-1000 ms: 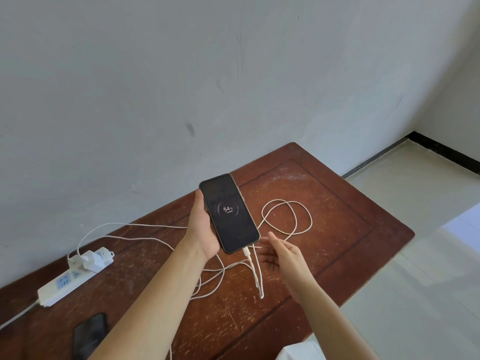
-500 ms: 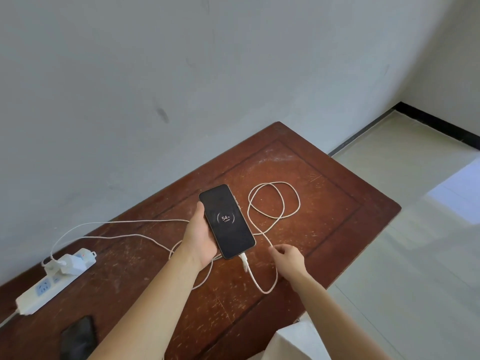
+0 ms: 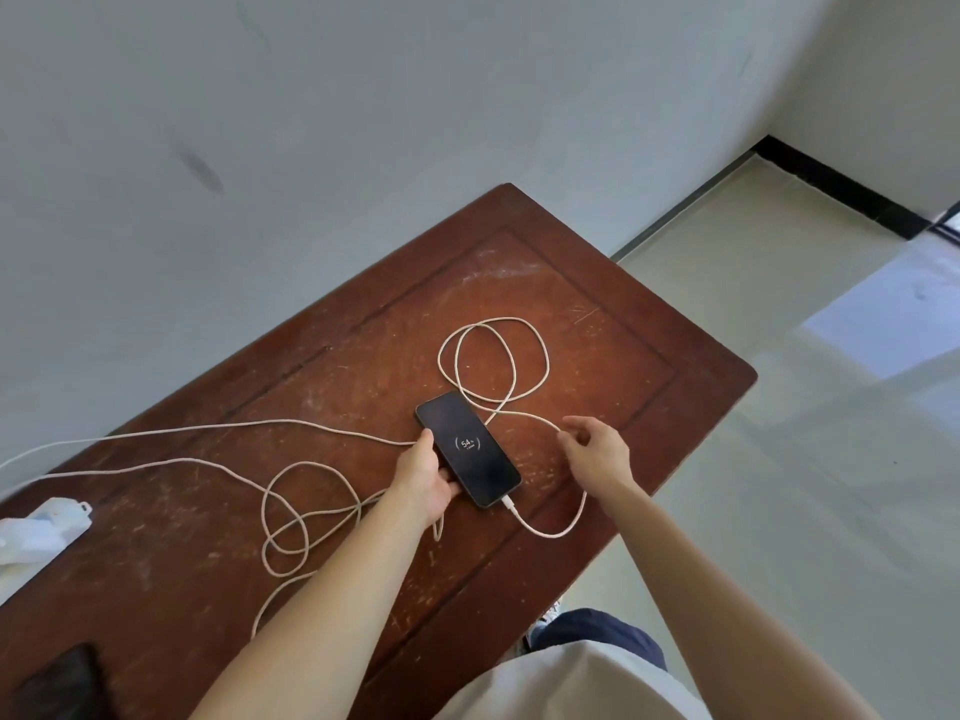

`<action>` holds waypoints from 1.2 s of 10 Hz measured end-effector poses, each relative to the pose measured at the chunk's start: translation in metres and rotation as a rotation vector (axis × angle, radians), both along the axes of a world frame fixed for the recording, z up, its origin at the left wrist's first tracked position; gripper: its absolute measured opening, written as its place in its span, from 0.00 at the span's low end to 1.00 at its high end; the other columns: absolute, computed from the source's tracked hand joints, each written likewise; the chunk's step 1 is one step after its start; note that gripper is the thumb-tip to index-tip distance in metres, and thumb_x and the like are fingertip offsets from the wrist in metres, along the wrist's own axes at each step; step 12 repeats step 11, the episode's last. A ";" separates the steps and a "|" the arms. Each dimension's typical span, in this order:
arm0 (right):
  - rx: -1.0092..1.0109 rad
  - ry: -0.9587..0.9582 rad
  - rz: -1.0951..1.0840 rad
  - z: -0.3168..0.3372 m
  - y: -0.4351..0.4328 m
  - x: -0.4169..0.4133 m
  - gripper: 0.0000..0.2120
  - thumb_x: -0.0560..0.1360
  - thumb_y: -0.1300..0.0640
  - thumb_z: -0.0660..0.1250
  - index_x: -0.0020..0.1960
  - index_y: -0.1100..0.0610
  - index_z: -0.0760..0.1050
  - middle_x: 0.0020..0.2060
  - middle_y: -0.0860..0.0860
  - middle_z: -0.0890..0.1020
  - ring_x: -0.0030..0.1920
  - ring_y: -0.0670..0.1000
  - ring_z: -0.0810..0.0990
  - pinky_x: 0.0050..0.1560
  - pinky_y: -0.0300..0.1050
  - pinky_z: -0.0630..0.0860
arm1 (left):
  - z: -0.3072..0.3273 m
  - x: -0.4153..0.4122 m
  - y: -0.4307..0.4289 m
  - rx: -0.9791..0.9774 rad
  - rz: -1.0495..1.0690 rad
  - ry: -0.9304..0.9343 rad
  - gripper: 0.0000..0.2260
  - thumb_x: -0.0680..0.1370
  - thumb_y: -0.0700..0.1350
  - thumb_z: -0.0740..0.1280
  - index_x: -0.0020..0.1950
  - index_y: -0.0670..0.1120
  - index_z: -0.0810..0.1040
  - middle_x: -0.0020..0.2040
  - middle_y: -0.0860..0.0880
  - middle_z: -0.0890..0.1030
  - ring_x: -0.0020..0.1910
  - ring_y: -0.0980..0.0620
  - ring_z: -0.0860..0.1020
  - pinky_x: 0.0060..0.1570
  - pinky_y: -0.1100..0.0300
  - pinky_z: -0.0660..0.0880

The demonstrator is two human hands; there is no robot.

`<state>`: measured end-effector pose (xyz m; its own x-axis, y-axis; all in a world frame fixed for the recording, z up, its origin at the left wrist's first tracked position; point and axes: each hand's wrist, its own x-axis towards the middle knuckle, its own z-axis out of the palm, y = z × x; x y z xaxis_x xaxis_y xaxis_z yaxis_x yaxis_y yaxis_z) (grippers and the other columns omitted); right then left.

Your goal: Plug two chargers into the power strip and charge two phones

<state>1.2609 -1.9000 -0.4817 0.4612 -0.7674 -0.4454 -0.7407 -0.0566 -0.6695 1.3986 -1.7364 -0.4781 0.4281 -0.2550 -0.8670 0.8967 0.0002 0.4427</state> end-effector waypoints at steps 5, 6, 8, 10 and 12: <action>-0.051 0.022 0.059 -0.024 0.008 0.007 0.11 0.80 0.54 0.67 0.58 0.52 0.84 0.56 0.54 0.82 0.54 0.53 0.80 0.57 0.45 0.74 | 0.000 0.025 0.005 0.202 -0.244 -0.205 0.21 0.85 0.56 0.55 0.73 0.47 0.70 0.71 0.45 0.75 0.68 0.43 0.74 0.68 0.40 0.71; -0.043 0.045 0.064 -0.023 0.010 0.006 0.10 0.80 0.54 0.67 0.58 0.53 0.83 0.56 0.54 0.82 0.55 0.54 0.81 0.60 0.48 0.77 | 0.001 0.020 0.007 0.242 -0.307 -0.242 0.25 0.84 0.59 0.54 0.75 0.45 0.66 0.74 0.45 0.72 0.72 0.43 0.70 0.71 0.43 0.66; -0.040 0.064 0.078 -0.012 0.012 0.004 0.12 0.80 0.59 0.65 0.62 0.54 0.81 0.58 0.52 0.84 0.51 0.49 0.78 0.54 0.43 0.76 | 0.018 0.012 0.012 0.237 -0.352 -0.259 0.28 0.84 0.59 0.56 0.79 0.45 0.60 0.79 0.44 0.64 0.77 0.42 0.65 0.74 0.42 0.63; -0.080 0.126 0.216 0.015 0.016 0.001 0.16 0.78 0.55 0.67 0.65 0.56 0.79 0.60 0.54 0.83 0.59 0.54 0.80 0.56 0.43 0.73 | 0.036 0.020 0.055 0.516 -0.774 -0.841 0.23 0.84 0.56 0.55 0.75 0.45 0.68 0.76 0.43 0.70 0.73 0.43 0.69 0.70 0.47 0.67; -0.152 0.040 0.237 0.049 0.021 0.021 0.18 0.79 0.54 0.66 0.67 0.57 0.78 0.61 0.54 0.83 0.62 0.55 0.79 0.62 0.47 0.73 | 0.032 0.016 0.089 0.754 -1.059 -1.097 0.25 0.84 0.57 0.53 0.77 0.46 0.65 0.78 0.43 0.65 0.77 0.44 0.62 0.73 0.44 0.63</action>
